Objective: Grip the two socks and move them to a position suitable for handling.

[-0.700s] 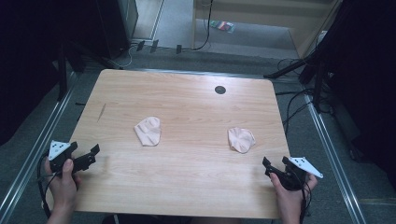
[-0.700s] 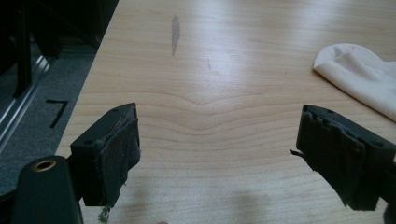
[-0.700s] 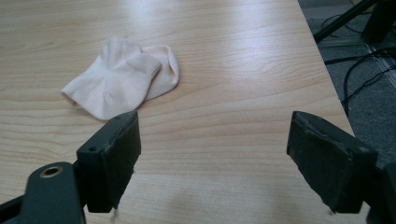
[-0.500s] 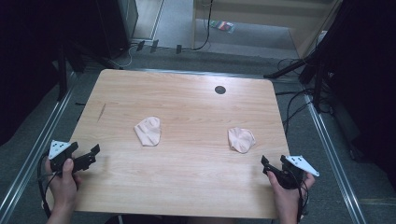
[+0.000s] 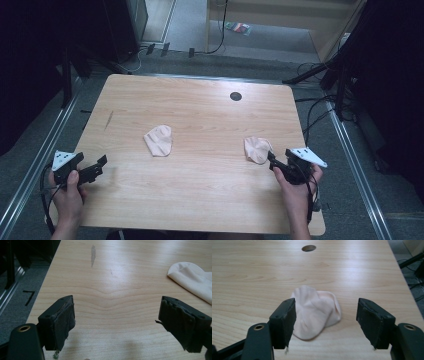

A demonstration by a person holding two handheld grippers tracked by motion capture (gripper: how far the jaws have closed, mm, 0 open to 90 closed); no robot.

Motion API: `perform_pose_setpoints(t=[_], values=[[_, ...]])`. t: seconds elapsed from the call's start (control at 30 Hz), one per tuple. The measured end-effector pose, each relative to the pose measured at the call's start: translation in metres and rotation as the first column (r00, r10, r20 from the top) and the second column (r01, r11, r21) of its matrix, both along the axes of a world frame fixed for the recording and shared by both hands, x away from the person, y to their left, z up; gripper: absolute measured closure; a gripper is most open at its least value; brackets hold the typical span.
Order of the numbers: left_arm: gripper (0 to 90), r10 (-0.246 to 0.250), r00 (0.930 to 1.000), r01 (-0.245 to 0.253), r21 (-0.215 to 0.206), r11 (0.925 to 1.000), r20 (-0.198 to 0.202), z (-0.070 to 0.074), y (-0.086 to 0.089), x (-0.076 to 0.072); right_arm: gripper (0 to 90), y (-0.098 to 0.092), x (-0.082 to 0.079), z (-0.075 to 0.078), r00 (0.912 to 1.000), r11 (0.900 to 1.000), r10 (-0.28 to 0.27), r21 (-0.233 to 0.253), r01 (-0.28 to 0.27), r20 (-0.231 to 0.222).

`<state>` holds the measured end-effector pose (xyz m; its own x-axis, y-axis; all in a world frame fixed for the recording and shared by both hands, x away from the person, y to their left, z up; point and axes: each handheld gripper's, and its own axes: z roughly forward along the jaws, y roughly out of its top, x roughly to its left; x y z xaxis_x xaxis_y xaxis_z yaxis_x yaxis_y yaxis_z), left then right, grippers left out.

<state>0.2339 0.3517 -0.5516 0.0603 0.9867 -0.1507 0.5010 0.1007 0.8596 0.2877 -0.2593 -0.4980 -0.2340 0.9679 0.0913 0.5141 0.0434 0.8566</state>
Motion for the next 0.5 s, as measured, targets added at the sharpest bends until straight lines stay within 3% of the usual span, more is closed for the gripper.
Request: perform_pose_setpoints(t=[0.27,0.5], values=[[13.8,-0.009,0.9999,0.009,-0.006,0.9999,-0.006,0.0,0.0,-0.001,39.6,0.02,0.029,-0.008,0.9975,0.998,0.06,-0.03,-0.061,-0.038],[13.8,-0.013,0.9999,0.013,0.003,0.9999,-0.01,0.0,-0.001,-0.001,39.0,0.031,0.049,-0.026,0.9925,0.995,0.074,-0.054,-0.079,-0.097]])
